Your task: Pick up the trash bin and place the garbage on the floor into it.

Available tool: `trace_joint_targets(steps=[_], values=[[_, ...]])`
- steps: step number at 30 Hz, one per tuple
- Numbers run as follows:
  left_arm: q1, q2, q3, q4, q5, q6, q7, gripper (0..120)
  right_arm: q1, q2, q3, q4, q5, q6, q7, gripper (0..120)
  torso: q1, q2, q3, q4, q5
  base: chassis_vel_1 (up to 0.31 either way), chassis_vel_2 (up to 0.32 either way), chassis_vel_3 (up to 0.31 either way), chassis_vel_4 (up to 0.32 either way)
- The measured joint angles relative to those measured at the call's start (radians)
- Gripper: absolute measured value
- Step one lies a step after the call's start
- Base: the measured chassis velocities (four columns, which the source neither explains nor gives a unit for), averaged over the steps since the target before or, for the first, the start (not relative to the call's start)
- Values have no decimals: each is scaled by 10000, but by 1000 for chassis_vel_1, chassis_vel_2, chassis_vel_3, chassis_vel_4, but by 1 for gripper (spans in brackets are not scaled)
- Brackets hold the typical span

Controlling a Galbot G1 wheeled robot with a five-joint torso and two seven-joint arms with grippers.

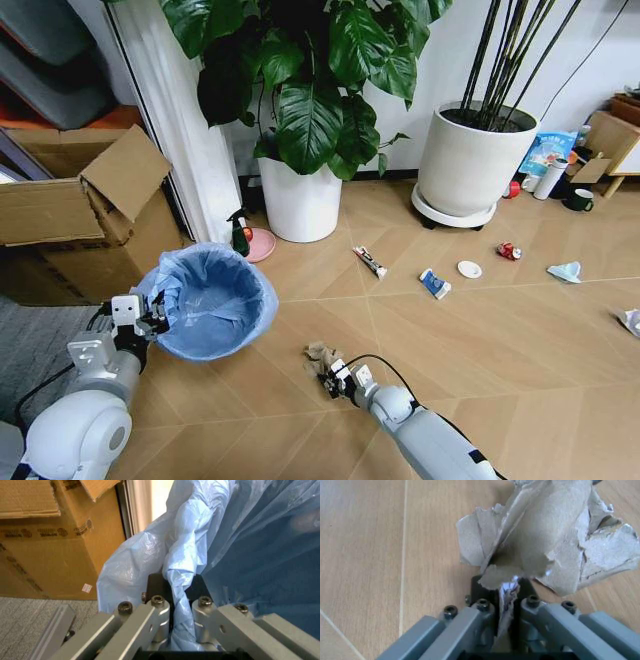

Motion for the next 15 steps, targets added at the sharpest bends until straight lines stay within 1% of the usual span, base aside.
trace_joint_targets(steps=[3, 8, 12, 13, 15], values=[[-13, 29, 9, 12, -3, 0, 26, 0, -129, 3, 228, 220, -30, -18, 148, 0, 1, 0, 1, -1, -1, 0, 0, 0, 0], [-46, 103, 36, 85, -32, -1, 121, 0, -449, -27, 842, 1091, 24, -70, 415, 0, 1, -1, 1, -1, 1, 0, 0, 0, 0], [-101, 264, 138, 256, -115, 242, 211, 0, -559, -304, 1319, 2509, 310, -43, 646, 0, 1, 0, 0, -1, 1, 0, 0, 0, 0], [-101, 264, 138, 256, -115, 242, 211, 0, -559, -304, 1319, 2509, 310, -43, 646, 0, 1, 0, 0, -1, 1, 0, 0, 0, 0], [-190, 378, 269, 428, -181, 470, 176, 0, -517, -551, 1498, 3416, 679, -101, 816, 0, 1, -1, 0, -2, -1, 0, 0, 0, 0]])
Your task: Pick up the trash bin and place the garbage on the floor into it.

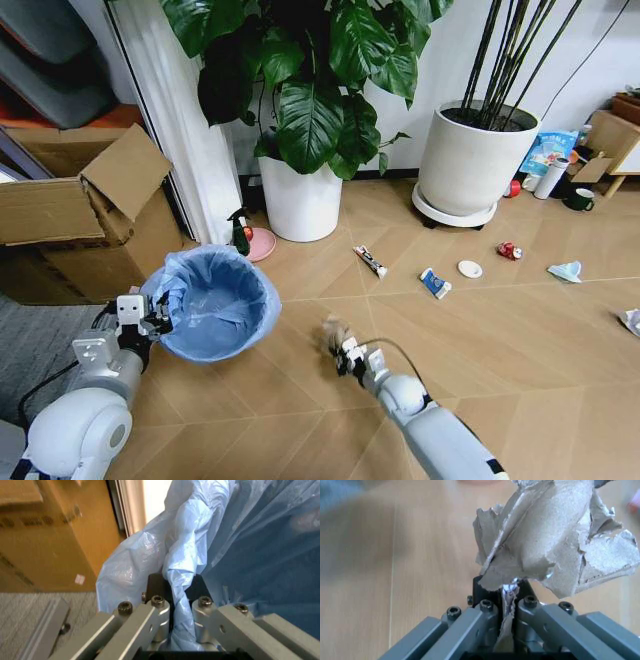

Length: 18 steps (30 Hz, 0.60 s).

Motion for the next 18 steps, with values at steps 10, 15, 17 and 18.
trace_joint_targets(steps=[10, 15, 17, 18], values=[[-641, 868, 786, 630, -1572, 895, -335, 0, 1391, -2140, -573, 3942, 3119, -930, 909, 0, 0, -1, -1, -3, -1, 0, 0, 0, 0], [-1010, 1049, 1211, 964, -2329, 1135, -510, 0, 3018, -2213, -2011, 4923, 4695, -1159, 1256, 0, 0, 0, -1, -4, -9, 0, 0, 0, 0], [-1010, 1032, 1226, 966, -2378, 1165, -547, 0, 3365, -2007, -2456, 4975, 5028, -1189, 1297, 0, 0, -1, 0, -2, -6, 0, 0, 0, 0], [-1015, 1008, 1246, 967, -2449, 1197, -595, 0, 3605, -1777, -2787, 4995, 5253, -1219, 1321, 0, 0, -1, 1, 1, 1, 0, 0, 0, 0]])
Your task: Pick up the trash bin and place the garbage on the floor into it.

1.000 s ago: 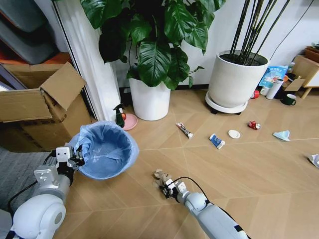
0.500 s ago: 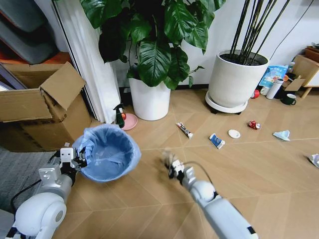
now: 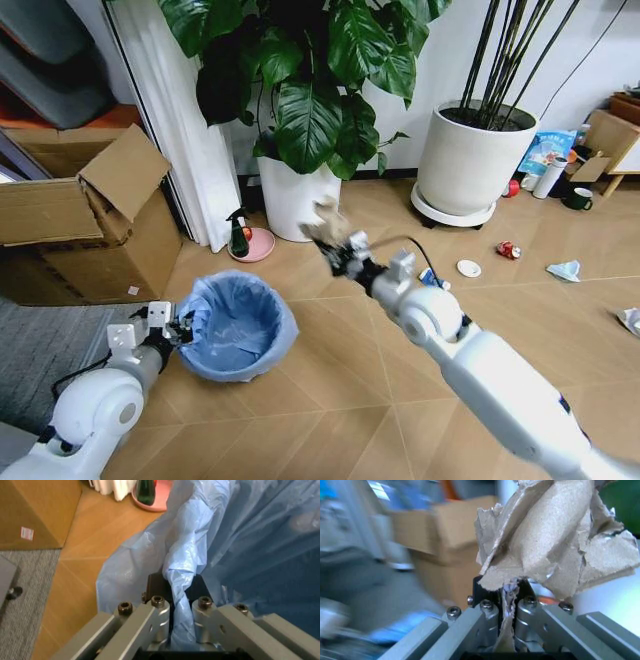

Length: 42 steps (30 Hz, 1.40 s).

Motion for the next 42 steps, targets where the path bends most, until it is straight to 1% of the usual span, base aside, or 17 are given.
trace_joint_targets(steps=[1, 4, 6, 11, 14, 17, 18, 22, 24, 26, 27, 32, 33, 35, 36, 40, 42], values=[[-87, -39, 86, 15, -112, 42, -81, 0, 333, 381, -502, 58, 339, -38, 87, 0, -1, 0, -1, 8, -1, 0, 0, 0, 0], [-225, -61, 186, 67, -175, 64, -132, 0, 512, 614, -853, 90, 561, -63, 177, 0, -1, 0, -1, 6, -6, 0, 0, 0, 0], [-473, -70, 376, 194, -255, 102, -169, 0, 695, 922, -1512, 93, 836, -81, 324, 0, -1, 0, -1, 3, -4, 0, 0, 0, 0], [-620, -75, 409, 317, -418, 124, -175, 0, 635, 991, -2226, 11, 853, -82, 328, 0, -1, 0, -1, -4, -4, 0, 0, 0, 0], [-630, -86, 345, 319, -486, 124, -189, 0, 521, 976, -2338, -111, 630, -177, 286, 0, -1, 0, -1, -3, -3, 0, 0, 0, 0], [-625, -47, 264, 283, -529, 124, -196, 0, 389, 914, -2392, -245, 322, -212, 207, 12, -1, 0, -1, -2, -4, 0, 0, 0, 0], [-625, -47, 264, 283, -529, 124, -196, 0, 389, 914, -2392, -245, 322, -212, 207, 12, -1, 0, -1, -2, -4, 0, 0, 0, 0], [-657, -30, 219, 254, -562, 122, -196, 0, 315, 861, -2405, -356, 161, -174, 205, 32, -2, 0, -2, -2, -3, 0, 0, 0, 0], [-657, -24, 208, 242, -568, 120, -196, 0, 312, 852, -2402, -381, 136, -164, 206, 35, -1, 0, -2, -2, -3, 0, 0, 0, 0], [-656, -14, 191, 212, -575, 111, -196, 0, 304, 829, -2406, -444, 62, -133, 217, 46, -1, 1, -1, -1, -3, 0, 0, 0, 0], [-656, -14, 191, 212, -575, 111, -196, 0, 304, 829, -2406, -444, 62, -133, 217, 46, -1, 1, -1, -1, -3, 0, 0, 0, 0], [-619, 48, 113, 142, -604, 99, -195, 0, 278, 825, -2448, -548, -138, -68, 232, 67, -1, 1, -2, -1, -2, 0, 0, 0, 0], [-619, 48, 113, 142, -604, 99, -195, 0, 278, 825, -2448, -548, -138, -68, 232, 67, -1, 1, -2, -1, -2, 0, 0, 0, 0], [-610, 93, 51, 113, -641, 86, -190, 0, 275, 771, -2501, -558, -156, -68, 266, 79, -2, 1, -2, -1, -2, 0, 0, 0, 0], [-610, 93, 51, 113, -641, 86, -190, 0, 275, 771, -2501, -558, -156, -68, 266, 79, -2, 1, -2, -1, -2, 0, 0, 0, 0], [-601, 117, 6, 105, -662, 75, -181, 0, 279, 716, -2541, -562, -187, -68, 312, 88, -1, 1, -2, -2, -2, 0, 0, 0, 0], [-586, 140, -43, 96, -688, 74, -173, 0, 298, 674, -2561, -566, -194, -68, 354, 97, -1, 1, -2, -2, -2, 0, 0, 0, 0]])
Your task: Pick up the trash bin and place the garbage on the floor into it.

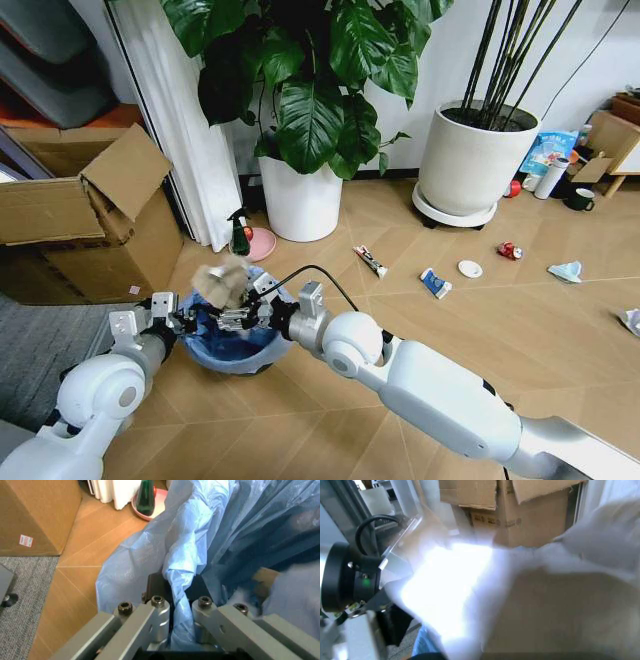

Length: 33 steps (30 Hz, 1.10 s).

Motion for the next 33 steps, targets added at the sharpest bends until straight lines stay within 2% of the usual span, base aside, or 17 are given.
trace_joint_targets(steps=[7, 15, 20, 24, 25, 27, 28, 30, 33], values=[[26, 89, -128, 5, -79, -2, 13, 0, 106, -54, -113, 55, 12, -12, 137, 100, 0, 0, 0, 1, 0, 0, 0, 0, 0], [48, 10, -187, -25, -100, -9, -6, 0, 227, -650, -26, 419, 117, -134, 235, 100, 0, 0, 0, -1, 1, 0, 0, 0, 0], [52, -117, -188, -66, -49, -30, -99, 0, 142, -493, 579, 593, 219, -260, 775, 100, 0, 1, 0, 2, 2, 0, 0, 0, 0], [175, -357, -236, -118, 311, -147, -105, 0, -538, -887, 1974, 736, -32, -776, 1282, 100, 0, 1, 0, 4, 2, 0, 0, 0, 0], [175, -357, -236, -118, 311, -147, -105, 0, -538, -887, 1974, 736, -32, -776, 1282, 100, 0, 1, 0, 4, 2, 0, 0, 0, 0], [315, -423, -314, -219, 523, -186, -62, 0, -1184, -1293, 2824, 741, -619, -797, 1278, 100, 0, 1, 0, -2, 2, 0, 0, 0, 0], [315, -423, -314, -219, 523, -186, -62, 0, -1184, -1293, 2824, 741, -619, -797, 1278, 100, 0, 1, 0, -2, 2, 0, 0, 0, 0], [426, -440, -402, -335, 610, -209, -28, 0, -2094, -1672, 3815, 821, -1184, -802, 1195, 100, 0, 2, -1, -2, 3, 0, 0, 0, 0], [450, -478, -446, -388, 655, -228, -27, 0, -2926, -1861, 4634, 868, -1563, -806, 1052, 100, 0, 1, -1, -4, 7, 0, 0, 0, 0]])
